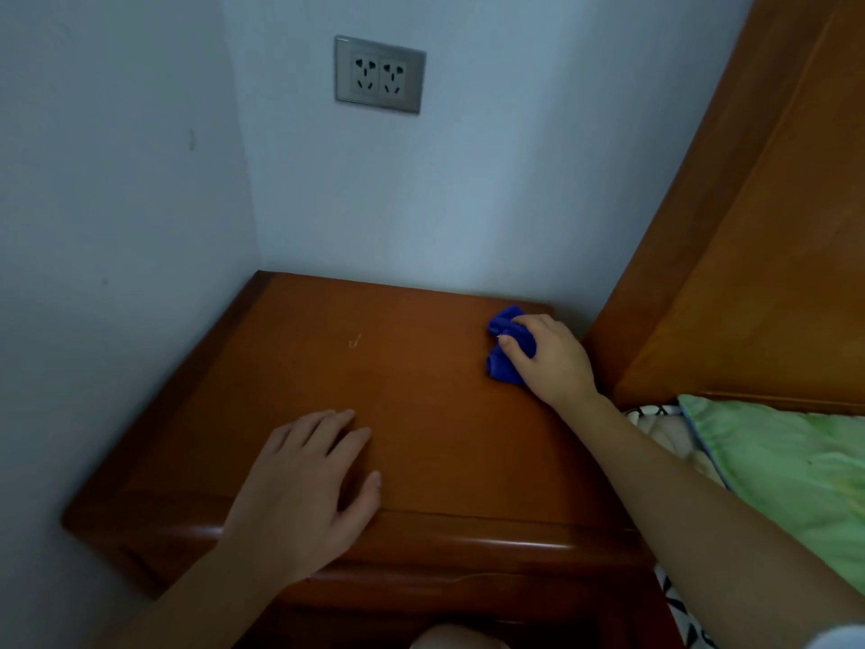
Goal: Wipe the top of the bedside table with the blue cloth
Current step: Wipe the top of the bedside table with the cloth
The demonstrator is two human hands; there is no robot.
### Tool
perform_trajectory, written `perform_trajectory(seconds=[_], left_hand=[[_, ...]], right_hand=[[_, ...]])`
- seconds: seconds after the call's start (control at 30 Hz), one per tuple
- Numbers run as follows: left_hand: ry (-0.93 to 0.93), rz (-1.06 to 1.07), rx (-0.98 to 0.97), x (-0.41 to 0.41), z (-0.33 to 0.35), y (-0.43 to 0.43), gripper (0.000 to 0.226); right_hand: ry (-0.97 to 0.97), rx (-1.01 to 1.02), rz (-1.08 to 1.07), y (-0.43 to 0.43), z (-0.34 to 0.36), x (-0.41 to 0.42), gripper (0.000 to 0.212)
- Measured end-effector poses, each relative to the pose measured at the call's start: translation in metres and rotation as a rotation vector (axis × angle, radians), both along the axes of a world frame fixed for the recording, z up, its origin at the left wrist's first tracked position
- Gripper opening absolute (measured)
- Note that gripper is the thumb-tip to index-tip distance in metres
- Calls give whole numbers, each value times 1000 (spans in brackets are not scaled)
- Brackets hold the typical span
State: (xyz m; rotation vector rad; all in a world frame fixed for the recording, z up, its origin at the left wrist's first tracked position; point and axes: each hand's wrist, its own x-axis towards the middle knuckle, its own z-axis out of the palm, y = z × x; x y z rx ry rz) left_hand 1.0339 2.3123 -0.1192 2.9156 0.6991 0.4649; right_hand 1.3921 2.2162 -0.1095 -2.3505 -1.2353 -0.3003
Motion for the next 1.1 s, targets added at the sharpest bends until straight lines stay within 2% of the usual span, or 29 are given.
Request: perform_trajectory(seconds=[0.1, 0.27, 0.57, 1.1], left_hand=[[-7, -3, -11, 0, -1, 0, 56], [-19, -10, -4, 1, -5, 3, 57], [-38, -6, 2, 1, -4, 2, 54], [-72, 1, -41, 1, 1, 4, 55]], right_hand=[[-18, -21, 38, -13, -1, -11, 45], [-64, -83, 174, -44, -4, -20, 56], [7, -18, -110, -2, 0, 10, 37], [-29, -50, -11, -57, -6, -66, 49]])
